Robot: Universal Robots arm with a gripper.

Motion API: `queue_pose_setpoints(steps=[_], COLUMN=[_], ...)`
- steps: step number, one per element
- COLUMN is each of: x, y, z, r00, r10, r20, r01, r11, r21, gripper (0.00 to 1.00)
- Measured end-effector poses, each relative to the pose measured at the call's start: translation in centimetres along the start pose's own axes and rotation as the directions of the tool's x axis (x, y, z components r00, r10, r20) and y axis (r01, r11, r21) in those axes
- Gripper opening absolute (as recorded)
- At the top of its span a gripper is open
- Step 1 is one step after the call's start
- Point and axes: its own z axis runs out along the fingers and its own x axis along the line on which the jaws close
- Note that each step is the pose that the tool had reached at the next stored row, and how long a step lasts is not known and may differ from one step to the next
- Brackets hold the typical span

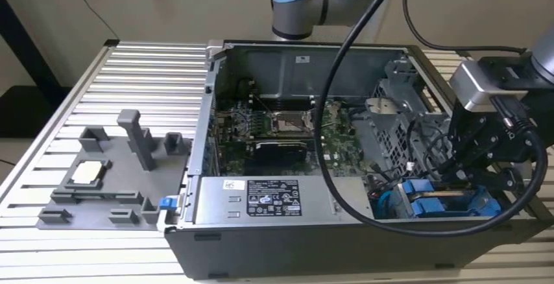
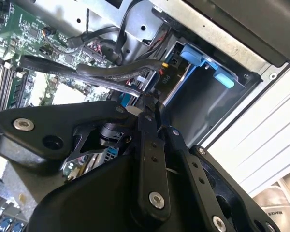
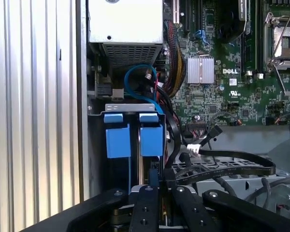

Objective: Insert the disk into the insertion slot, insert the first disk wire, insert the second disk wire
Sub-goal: 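Insert the second disk wire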

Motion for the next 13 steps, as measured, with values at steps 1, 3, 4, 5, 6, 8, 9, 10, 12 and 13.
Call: queue_pose_setpoints(steps=[1,3,4,5,6,8,9,10,12,13], x=[0.00,0.01,0.01,0.01,0.01,0.02,0.02,0.02,0.03,0.03], y=[-0.01,-0.04,-0.06,-0.09,-0.11,-0.14,-0.15,-0.16,-0.16,-0.17], z=[0.03,0.10,0.12,0.13,0.15,0.21,0.24,0.27,0.33,0.36], r00=[1.0000,1.0000,1.0000,1.0000,1.0000,1.0000,1.0000,1.0000,1.0000,1.0000], r10=[0.000,0.000,0.000,0.001,0.001,0.002,0.002,0.002,0.003,0.003], r20=[0.0001,0.0001,0.0000,0.0000,0.0000,0.0003,0.0003,0.0002,0.0003,0.0004], r01=[0.000,0.000,0.000,-0.001,-0.001,-0.002,-0.002,-0.002,-0.003,-0.003], r11=[1.0000,1.0000,1.0000,1.0000,1.0000,1.0000,1.0000,1.0000,1.0000,1.0000], r21=[0.0000,0.0000,0.0000,0.0001,0.0001,0.0002,0.0002,0.0002,0.0003,0.0003], gripper=[0.16,0.16,0.16,0.16,0.16,0.16,0.16,0.16,0.16,0.16])
